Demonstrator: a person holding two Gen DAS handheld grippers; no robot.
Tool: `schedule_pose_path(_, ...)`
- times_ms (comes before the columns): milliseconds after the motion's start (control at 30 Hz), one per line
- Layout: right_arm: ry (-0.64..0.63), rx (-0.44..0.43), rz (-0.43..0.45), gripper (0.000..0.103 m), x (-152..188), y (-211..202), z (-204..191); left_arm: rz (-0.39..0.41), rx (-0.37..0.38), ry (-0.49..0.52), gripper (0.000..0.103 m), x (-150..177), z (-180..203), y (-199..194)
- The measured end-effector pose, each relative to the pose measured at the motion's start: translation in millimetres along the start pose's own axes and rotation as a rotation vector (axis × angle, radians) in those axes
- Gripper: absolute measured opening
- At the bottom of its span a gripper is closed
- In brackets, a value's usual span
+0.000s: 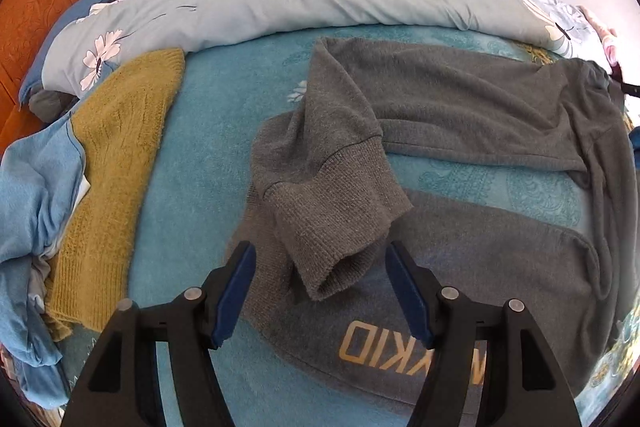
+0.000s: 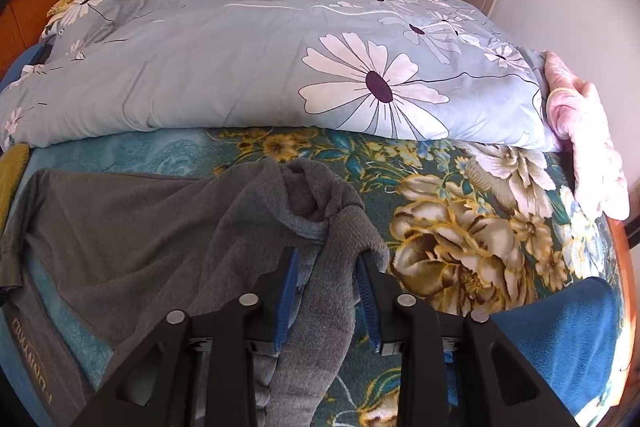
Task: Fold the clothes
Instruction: 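Release the sweatshirt with both grippers and smooth it flat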
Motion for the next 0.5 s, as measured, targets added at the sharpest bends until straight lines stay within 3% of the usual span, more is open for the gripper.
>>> schedule_pose_path(233, 0.031, -0.067, -0.030, 0.045, 9.8, -61.6, 15.4, -0.084, -0.020, -0.046, 0.069, 0.4, 10.6, -52.4)
schedule_pose_path(333, 0.065, -0.112, -0.044, 0.047, 10.3, -89.3, 23.6, -0.078, -0.031, -0.075, 0.069, -3.9, 21.3, -86.3)
schedule_pose_path(500, 0.097, -0.216, -0.053, 0.067, 6.0, -135.8, 23.9, -0.105, -0.138, -0.110, 0.069, -12.7, 48.4, -130.0)
Point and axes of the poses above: each gripper's, at about its wrist camera, not at the fingertips, and y roughly the way its jaws point, z to its right, x to its underside, the point moved 1 cm from there along y, roughly the way its jaws point, and after that the axes turned 1 degree about x, right-handed, at the moved point
